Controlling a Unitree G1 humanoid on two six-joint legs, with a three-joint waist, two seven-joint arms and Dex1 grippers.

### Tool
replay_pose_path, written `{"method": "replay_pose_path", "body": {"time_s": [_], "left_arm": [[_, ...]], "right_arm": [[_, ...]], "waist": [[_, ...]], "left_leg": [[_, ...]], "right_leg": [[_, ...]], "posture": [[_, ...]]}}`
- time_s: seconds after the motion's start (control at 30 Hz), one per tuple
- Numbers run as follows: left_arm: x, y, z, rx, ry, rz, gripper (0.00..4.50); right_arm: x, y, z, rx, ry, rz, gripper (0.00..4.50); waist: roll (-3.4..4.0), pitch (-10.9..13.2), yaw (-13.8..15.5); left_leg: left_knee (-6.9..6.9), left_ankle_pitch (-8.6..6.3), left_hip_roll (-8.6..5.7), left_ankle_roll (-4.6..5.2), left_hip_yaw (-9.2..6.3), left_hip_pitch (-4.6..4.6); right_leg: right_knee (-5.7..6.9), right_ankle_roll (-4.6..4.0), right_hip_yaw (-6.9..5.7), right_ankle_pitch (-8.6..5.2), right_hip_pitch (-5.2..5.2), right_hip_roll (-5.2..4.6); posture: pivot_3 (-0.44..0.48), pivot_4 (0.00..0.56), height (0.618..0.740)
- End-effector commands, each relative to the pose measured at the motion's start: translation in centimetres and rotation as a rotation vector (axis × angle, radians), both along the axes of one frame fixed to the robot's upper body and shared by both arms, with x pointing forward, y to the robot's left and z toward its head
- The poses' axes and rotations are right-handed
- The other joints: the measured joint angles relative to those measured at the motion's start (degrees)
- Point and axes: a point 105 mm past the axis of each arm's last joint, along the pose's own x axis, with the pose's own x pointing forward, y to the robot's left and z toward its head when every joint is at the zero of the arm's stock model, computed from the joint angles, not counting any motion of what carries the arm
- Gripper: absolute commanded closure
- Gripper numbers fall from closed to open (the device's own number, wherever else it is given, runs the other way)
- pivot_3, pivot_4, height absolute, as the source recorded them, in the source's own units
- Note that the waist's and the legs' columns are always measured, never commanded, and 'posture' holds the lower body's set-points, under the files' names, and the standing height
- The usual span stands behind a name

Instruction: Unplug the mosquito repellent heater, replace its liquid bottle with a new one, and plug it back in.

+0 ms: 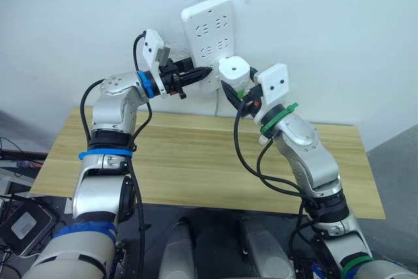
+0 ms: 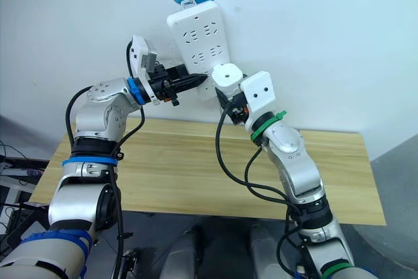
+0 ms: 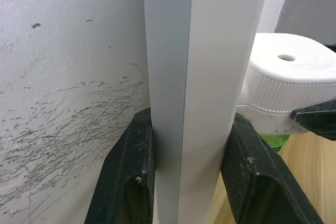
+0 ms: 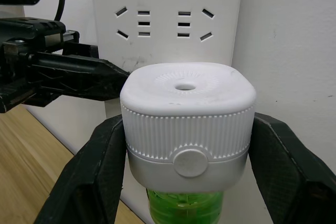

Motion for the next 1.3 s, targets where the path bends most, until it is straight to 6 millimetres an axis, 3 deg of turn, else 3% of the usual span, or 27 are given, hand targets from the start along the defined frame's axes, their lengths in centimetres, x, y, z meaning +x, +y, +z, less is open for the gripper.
{"method": "replay_pose_path", "body": {"time_s": [0.03,0.33,0.6,0.87,1.03,1.23,1.3], "left_arm": [[-1.1,-2.0,1.1,-0.019,-0.044,-0.104,3.2],[-1.1,-2.1,1.1,-0.023,-0.045,-0.099,3.2],[-1.2,-2.2,1.0,-0.024,-0.046,-0.099,3.2],[-1.0,-1.9,0.9,-0.022,-0.048,-0.081,3.2],[-0.9,-1.6,0.7,-0.02,-0.048,-0.064,3.2],[-0.8,-1.0,0.5,-0.017,-0.042,-0.044,3.2],[-0.7,-0.2,0.5,-0.028,-0.033,-0.027,2.46]], "right_arm": [[0.4,1.4,0.9,0.085,0.051,0.024,1.52],[0.2,2.4,0.8,0.061,0.09,0.01,1.52],[0.3,2.5,1.8,0.032,0.088,0.014,1.52],[-0.1,2.0,1.2,-0.025,0.067,0.034,1.52],[-1.0,0.8,1.1,-0.016,0.083,0.049,0.01],[-3.7,-1.3,0.3,-0.079,0.111,0.103,0.01],[-4.7,-2.0,-0.2,-0.114,0.132,0.144,0.0]], "waist": [[0.0,0.0,-0.1],[0.0,0.0,-0.2],[0.0,0.0,-0.6],[0.0,0.0,-0.6],[-0.03,0.0,0.5],[-0.03,0.0,1.1],[-0.03,0.0,1.3]], "left_leg": [[0.0,0.05,0.0,0.0,0.0,0.02],[0.0,0.19,0.0,0.12,0.03,0.08],[-0.01,0.28,0.0,0.26,0.05,0.15],[-0.03,0.29,-0.01,0.27,0.05,0.13],[-0.12,0.28,-0.04,0.27,0.02,0.04],[-0.41,0.23,-0.12,0.26,-0.06,-0.39],[-0.52,0.22,-0.17,0.26,-0.03,-0.43]], "right_leg": [[0.05,-0.01,0.01,0.01,0.0,0.01],[0.17,0.01,0.03,0.0,0.0,0.02],[0.25,0.07,0.06,-0.03,-0.01,0.04],[0.24,0.14,0.06,-0.07,-0.01,0.04],[0.17,0.14,0.02,-0.07,-0.05,0.03],[-0.4,-0.05,-0.22,0.03,-0.21,-0.14],[-0.46,-0.03,-0.21,0.02,-0.27,-0.21]], "posture": [[-0.04,0.232,0.74],[-0.037,0.24,0.74],[-0.043,0.244,0.74],[-0.041,0.248,0.74],[-0.039,0.251,0.74],[-0.046,0.254,0.74],[-0.05,0.253,0.74]]}}
